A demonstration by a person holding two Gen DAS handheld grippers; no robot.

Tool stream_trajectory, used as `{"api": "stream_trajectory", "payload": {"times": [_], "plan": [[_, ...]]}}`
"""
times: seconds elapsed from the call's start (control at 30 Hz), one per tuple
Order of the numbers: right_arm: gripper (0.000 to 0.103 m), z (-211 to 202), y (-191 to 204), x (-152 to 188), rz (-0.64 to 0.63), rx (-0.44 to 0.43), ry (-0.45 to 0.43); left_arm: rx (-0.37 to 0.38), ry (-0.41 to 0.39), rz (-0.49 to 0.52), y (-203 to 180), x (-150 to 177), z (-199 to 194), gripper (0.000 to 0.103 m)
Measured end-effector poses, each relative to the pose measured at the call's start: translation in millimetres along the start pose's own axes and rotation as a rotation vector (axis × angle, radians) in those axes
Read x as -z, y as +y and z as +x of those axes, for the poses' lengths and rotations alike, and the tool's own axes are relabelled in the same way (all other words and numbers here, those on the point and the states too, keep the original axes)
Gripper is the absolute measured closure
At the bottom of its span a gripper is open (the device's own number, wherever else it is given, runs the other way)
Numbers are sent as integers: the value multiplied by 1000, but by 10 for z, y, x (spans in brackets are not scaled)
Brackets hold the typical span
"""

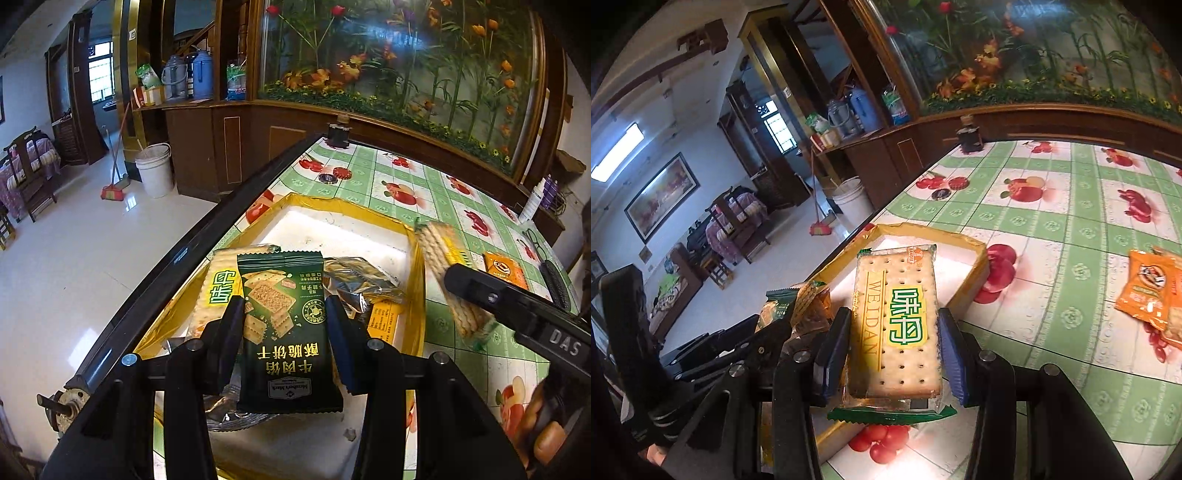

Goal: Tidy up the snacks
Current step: 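Carry the green packet and biscuit pack into the tray box and release both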

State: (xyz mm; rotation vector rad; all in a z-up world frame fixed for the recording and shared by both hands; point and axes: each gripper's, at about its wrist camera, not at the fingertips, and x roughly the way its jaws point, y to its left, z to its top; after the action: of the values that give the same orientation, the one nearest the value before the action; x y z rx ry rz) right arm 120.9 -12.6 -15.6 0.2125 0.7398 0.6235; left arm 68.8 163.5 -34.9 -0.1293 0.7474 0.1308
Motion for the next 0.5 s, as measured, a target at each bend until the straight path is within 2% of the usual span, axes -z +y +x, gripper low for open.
{"api": "stream_trajectory", "payload": {"times": [0.17, 0.27, 0.33, 0.4, 0.5], "plan": [[56, 243, 83, -57, -15, -6, 21, 22, 6, -3, -7, -29, 3, 60], [56, 377, 132, -137, -29, -5, 27, 79, 2, 2, -97, -115, 12, 60], [56, 488, 132, -199, -33, 5, 33, 72, -5, 23, -182, -157, 55, 60], [56, 606, 65, -270, -24, 29, 42, 98, 17, 11, -205, -179, 155, 61], [56, 761, -28, -321, -8, 42, 65, 76, 60, 10, -195, -147, 315, 61]]}}
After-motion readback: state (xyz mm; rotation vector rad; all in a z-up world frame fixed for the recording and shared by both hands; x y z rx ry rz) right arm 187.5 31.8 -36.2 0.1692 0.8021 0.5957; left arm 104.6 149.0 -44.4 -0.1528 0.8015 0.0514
